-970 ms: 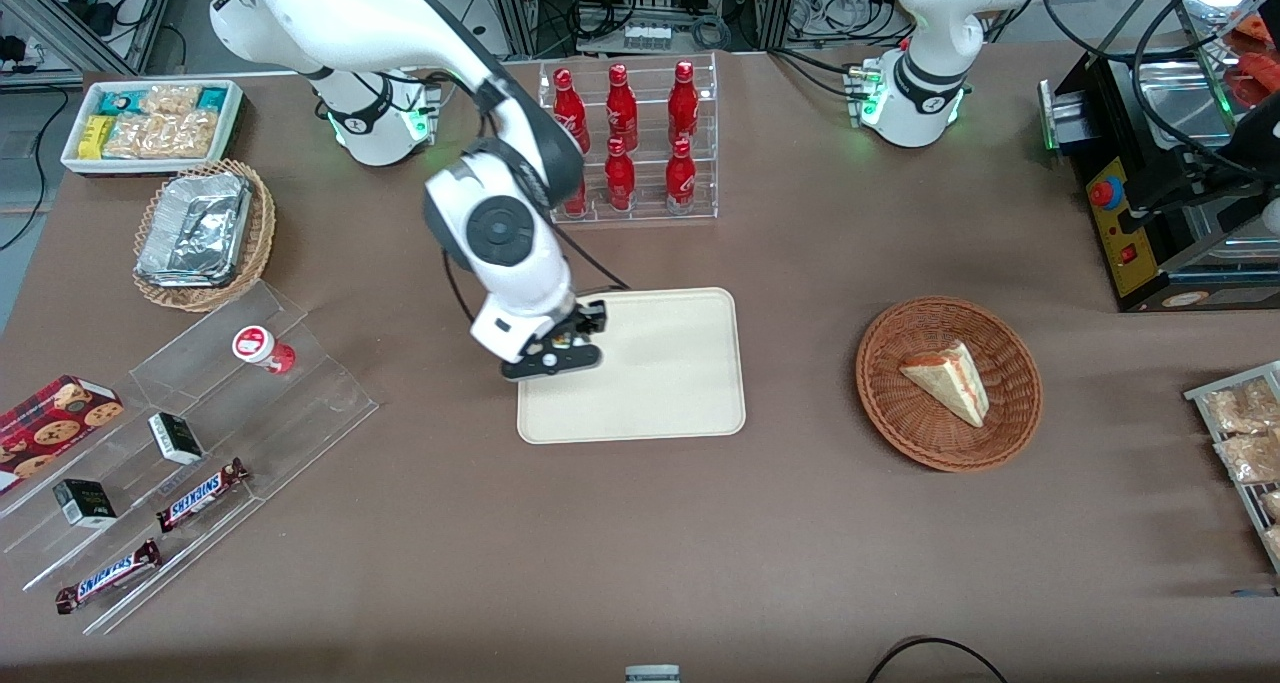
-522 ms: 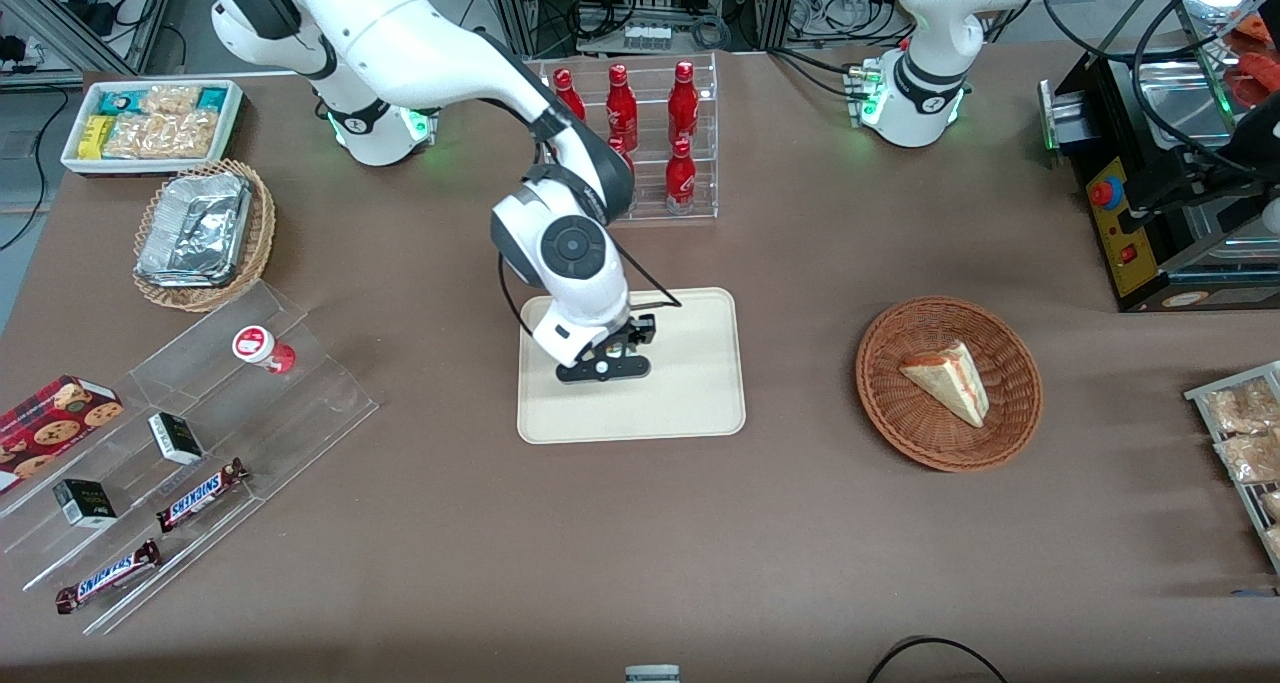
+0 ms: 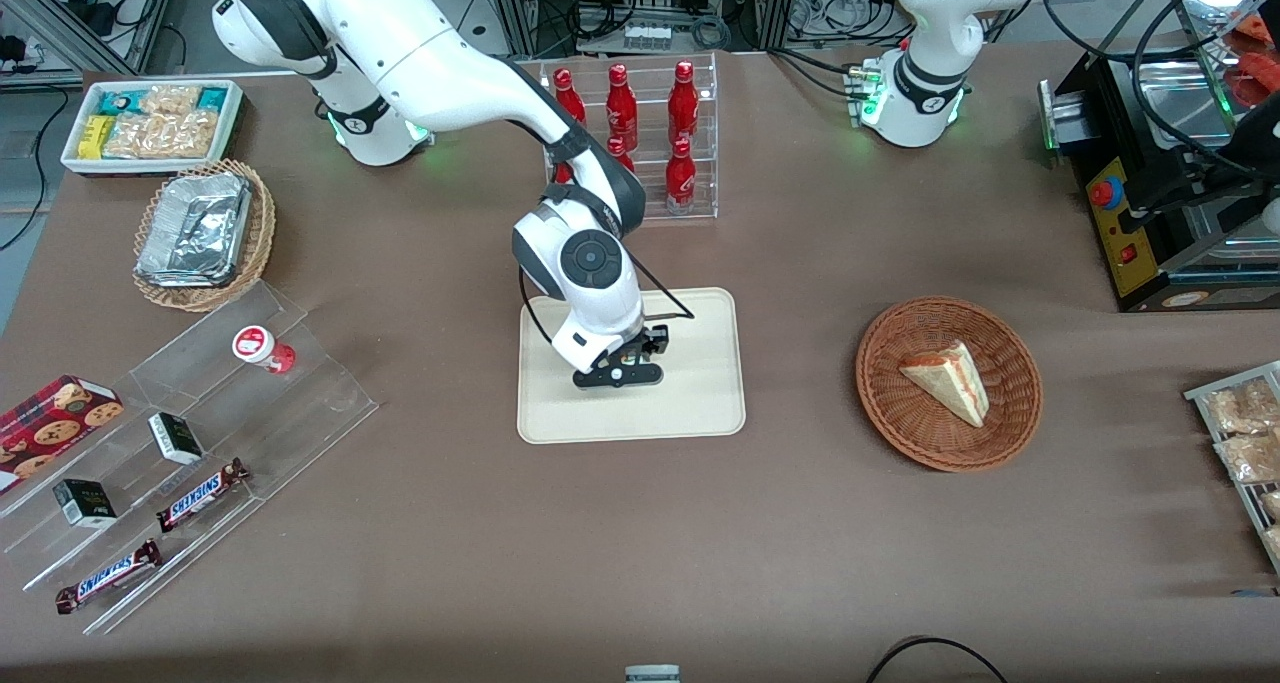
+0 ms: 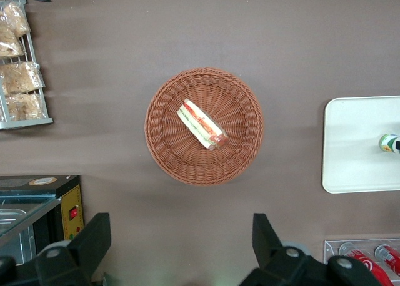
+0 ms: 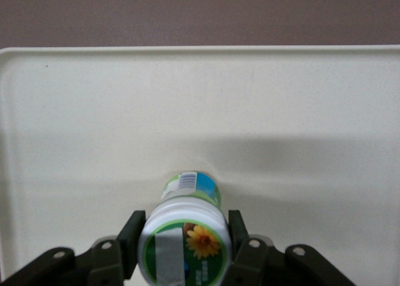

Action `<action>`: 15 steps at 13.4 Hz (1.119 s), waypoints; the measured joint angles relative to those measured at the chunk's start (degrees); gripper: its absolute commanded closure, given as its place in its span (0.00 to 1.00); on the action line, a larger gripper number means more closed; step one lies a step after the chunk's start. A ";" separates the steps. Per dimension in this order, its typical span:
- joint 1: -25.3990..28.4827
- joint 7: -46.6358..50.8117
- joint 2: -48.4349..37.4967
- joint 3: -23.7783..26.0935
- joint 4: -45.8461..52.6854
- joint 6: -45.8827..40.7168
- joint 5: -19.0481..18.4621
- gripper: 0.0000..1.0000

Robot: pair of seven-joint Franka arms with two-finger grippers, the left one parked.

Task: Place green gum on tray
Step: 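Lower the tub onto the cream tray with the right gripper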

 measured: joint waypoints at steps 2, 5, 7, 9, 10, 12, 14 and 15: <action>0.19 0.03 0.25 -0.09 0.06 0.41 -0.42 0.00; 0.33 0.03 0.50 -0.24 0.06 0.57 -0.78 0.00; 0.34 0.03 0.55 -0.25 0.09 0.68 -1.22 0.00; 0.36 0.03 0.55 -0.26 0.25 0.73 -1.49 0.00; 0.37 0.03 0.54 -0.26 0.40 0.73 -1.66 0.00; 0.38 0.03 0.42 -0.26 0.94 0.73 -1.75 0.00; 0.38 0.00 0.06 -0.31 1.28 0.41 -1.84 0.00; 0.38 -0.03 -0.28 -0.34 1.46 -0.21 -1.88 0.00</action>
